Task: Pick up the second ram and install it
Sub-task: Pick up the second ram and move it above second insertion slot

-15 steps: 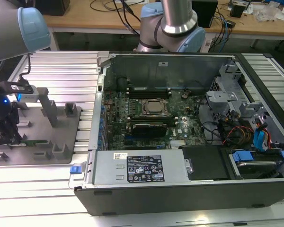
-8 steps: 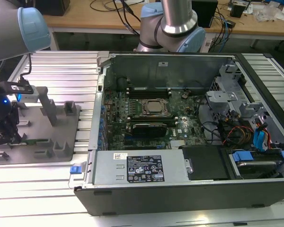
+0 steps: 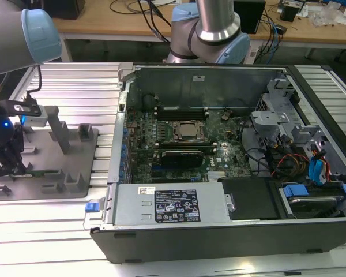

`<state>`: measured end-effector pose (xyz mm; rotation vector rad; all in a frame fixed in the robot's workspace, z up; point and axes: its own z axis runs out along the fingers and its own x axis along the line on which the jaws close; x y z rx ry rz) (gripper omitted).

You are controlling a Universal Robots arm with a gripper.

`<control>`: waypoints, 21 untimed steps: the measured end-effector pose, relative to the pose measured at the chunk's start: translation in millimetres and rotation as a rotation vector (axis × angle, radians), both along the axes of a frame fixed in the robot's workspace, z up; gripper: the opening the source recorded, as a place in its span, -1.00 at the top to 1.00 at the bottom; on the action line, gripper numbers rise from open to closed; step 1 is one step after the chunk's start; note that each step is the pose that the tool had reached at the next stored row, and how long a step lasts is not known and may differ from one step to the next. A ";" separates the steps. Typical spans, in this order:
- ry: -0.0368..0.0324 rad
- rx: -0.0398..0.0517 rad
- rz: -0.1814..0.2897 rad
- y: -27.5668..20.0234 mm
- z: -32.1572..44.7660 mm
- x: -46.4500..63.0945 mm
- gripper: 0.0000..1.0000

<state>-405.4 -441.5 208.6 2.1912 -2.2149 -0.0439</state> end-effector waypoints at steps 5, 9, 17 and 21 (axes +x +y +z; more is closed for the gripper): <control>0.0000 -0.0002 0.031 0.0 0.0 0.0 0.82; 0.0000 -0.0002 0.032 0.0 2.4 0.0 0.82; 0.0000 -0.0002 0.032 0.0 17.6 0.0 0.82; -0.0002 -0.0002 0.033 0.0 37.3 0.0 0.82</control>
